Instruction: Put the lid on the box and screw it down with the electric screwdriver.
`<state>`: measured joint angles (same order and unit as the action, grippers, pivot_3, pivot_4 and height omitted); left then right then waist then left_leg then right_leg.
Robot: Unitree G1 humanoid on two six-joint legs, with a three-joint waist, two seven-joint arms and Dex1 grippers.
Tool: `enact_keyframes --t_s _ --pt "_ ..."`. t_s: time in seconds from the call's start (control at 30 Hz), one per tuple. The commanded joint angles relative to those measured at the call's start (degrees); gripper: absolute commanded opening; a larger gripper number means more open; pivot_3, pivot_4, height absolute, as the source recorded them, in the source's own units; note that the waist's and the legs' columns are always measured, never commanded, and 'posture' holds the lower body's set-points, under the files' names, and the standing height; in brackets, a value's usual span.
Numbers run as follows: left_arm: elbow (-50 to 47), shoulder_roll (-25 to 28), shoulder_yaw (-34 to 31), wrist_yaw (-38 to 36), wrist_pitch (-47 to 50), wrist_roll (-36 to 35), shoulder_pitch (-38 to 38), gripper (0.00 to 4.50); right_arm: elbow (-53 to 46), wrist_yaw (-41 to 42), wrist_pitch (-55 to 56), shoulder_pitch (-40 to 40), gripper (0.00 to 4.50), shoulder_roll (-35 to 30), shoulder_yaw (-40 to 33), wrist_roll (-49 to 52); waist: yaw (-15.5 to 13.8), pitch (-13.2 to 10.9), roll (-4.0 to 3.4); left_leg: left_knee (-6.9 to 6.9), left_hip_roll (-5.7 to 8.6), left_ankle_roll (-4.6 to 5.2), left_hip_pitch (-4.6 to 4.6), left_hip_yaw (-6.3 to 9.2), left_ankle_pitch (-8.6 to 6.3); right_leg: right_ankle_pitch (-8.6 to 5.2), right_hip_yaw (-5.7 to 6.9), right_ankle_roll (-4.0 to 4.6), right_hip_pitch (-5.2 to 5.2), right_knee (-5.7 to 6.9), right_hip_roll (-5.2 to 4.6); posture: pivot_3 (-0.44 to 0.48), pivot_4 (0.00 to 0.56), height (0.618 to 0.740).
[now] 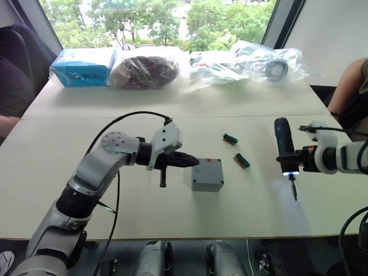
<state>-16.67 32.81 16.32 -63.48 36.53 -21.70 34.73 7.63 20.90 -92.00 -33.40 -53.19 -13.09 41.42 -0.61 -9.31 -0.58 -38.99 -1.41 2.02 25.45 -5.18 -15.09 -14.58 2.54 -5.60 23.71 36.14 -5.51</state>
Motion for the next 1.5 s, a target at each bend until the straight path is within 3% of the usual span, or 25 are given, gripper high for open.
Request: enact_keyframes --t_s 0.03,0.23,0.27,0.47,0.5,0.73,0.9,1.03,1.2,1.5 --pt "-3.0 1.2 0.1 0.4 -1.8 1.0 -0.1 0.00 -0.4 1.8 2.8 -0.5 1.78 -1.6 0.5 -2.4 0.0 0.0 0.02 0.00 0.00 0.00 0.00 0.00 0.00 0.00 0.00 0.00 0.00 0.00 0.00 0.000 0.150 0.740" --pt "-4.0 1.3 0.1 0.5 -1.4 0.3 -0.1 0.00 -0.3 3.7 4.2 1.4 1.78 -2.0 2.7 -5.0 -0.1 0.0 0.05 -0.02 0.00 0.00 -0.02 0.02 0.00 0.00 0.00 -0.03 -0.04 0.00 0.02 0.000 0.150 0.740" --pt "-3.9 1.3 0.1 0.6 -1.4 0.4 0.0 0.00 -0.2 4.0 4.5 1.6 2.28 -2.0 2.8 -5.3 -0.1 0.0 0.05 -0.02 0.00 0.00 -0.02 0.03 0.00 0.00 0.01 -0.03 -0.05 0.00 0.03 0.000 0.150 0.740" --pt "-2.3 1.1 -1.2 1.2 -1.4 0.2 0.9 0.00 0.3 4.8 6.6 1.6 4.29 -2.8 3.5 -8.3 -0.1 0.0 0.08 -0.07 0.00 0.00 -0.06 0.06 0.00 0.00 0.01 -0.03 -0.12 -0.01 0.04 0.000 0.150 0.740" --pt "-1.9 1.1 -2.3 1.4 -1.0 -0.6 1.2 0.00 -0.2 5.0 7.0 1.1 4.40 -3.1 3.1 -8.4 -0.1 0.0 0.08 -0.08 0.00 0.00 -0.06 0.06 0.00 0.00 0.01 -0.03 -0.12 -0.01 0.04 0.000 0.150 0.740" --pt "7.0 4.4 -13.8 1.9 2.1 -5.7 4.2 0.00 -11.7 12.3 5.6 -8.3 4.40 -5.6 -5.4 -0.7 0.2 -0.1 0.05 -0.07 -0.08 -0.01 -0.09 0.07 0.00 0.00 0.01 -0.10 -0.11 0.01 0.13 0.000 0.150 0.740" --pt "12.1 6.3 -7.4 1.6 -3.1 1.3 3.0 0.00 -31.8 21.8 18.7 4.9 4.40 -7.2 -1.1 1.5 -0.2 0.0 0.39 -0.01 -0.18 -0.02 -0.10 0.25 0.00 -0.07 0.16 -0.19 -0.17 -0.01 0.23 0.000 0.150 0.740" --pt "11.6 3.4 -2.2 1.3 -4.3 3.4 1.0 0.00 -43.2 25.6 27.3 16.3 4.40 -5.1 5.9 0.6 -0.2 -0.1 0.49 -0.11 -0.06 -0.03 -0.08 0.25 -0.01 -0.06 0.19 -0.20 -0.26 -0.01 0.07 0.000 0.150 0.740" --pt "12.7 1.5 3.3 0.8 -6.9 7.7 0.1 0.00 -43.6 24.9 33.5 20.6 4.40 -4.1 14.4 -5.1 -0.1 -0.1 0.55 -0.18 0.05 -0.02 -0.06 0.20 -0.01 -0.08 0.14 -0.16 -0.23 -0.02 -0.04 0.000 0.150 0.740" --pt "15.5 -4.1 5.6 2.2 -8.3 10.6 1.9 0.00 -41.5 25.1 34.8 20.5 4.40 0.8 19.4 -6.1 -0.2 -0.1 0.60 -0.18 0.04 -0.02 -0.08 0.23 -0.01 -0.08 0.15 -0.17 -0.23 0.02 -0.03 0.000 0.150 0.740"
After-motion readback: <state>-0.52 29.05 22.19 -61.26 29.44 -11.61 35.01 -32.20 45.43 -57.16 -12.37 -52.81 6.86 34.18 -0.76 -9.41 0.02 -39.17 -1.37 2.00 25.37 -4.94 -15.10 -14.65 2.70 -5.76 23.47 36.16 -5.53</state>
